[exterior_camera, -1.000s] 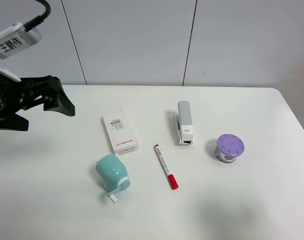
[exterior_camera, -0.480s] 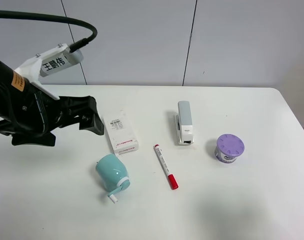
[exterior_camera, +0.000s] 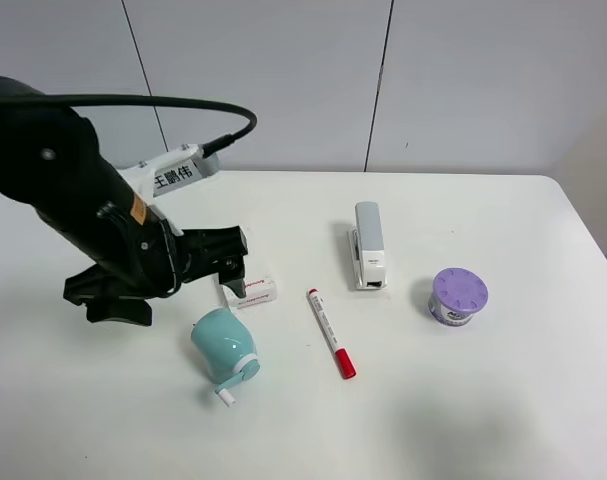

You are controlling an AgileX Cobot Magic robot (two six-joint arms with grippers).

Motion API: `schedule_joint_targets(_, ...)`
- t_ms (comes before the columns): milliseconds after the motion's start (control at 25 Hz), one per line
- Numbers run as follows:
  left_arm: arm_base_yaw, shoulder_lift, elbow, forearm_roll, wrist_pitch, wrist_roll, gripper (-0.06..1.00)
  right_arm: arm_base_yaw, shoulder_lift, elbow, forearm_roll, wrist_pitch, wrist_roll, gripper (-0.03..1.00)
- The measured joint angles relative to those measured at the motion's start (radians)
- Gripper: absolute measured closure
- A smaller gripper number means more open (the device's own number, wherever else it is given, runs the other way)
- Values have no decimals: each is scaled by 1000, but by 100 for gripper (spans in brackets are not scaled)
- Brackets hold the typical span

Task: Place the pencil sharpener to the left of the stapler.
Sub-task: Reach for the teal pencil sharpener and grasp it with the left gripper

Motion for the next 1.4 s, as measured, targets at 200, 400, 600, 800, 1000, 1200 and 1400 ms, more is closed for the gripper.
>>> schedule_joint_targets(200, 0, 77, 0, 38, -80, -130, -5, 0, 0, 0, 0, 0, 0, -2)
schedule_joint_targets(400, 0, 97, 0, 39, -106, -232, -5, 0, 0, 0, 0, 0, 0, -2)
schedule_joint_targets(600, 0, 98, 0, 29, -73, -304, -5, 0, 0, 0, 0, 0, 0, -2)
schedule_joint_targets(800, 0, 99, 0, 33, -31, -307, -5, 0, 0, 0, 0, 0, 0, -2)
schedule_joint_targets(1000, -21, 103, 0, 36, -39, -307, -5, 0, 0, 0, 0, 0, 0, -2)
schedule_joint_targets(1200, -30, 145, 0, -6, -54, -307, -5, 0, 0, 0, 0, 0, 0, -2)
schedule_joint_targets(1400, -30, 198, 0, -41, -97, -311, -5, 0, 0, 0, 0, 0, 0, -2)
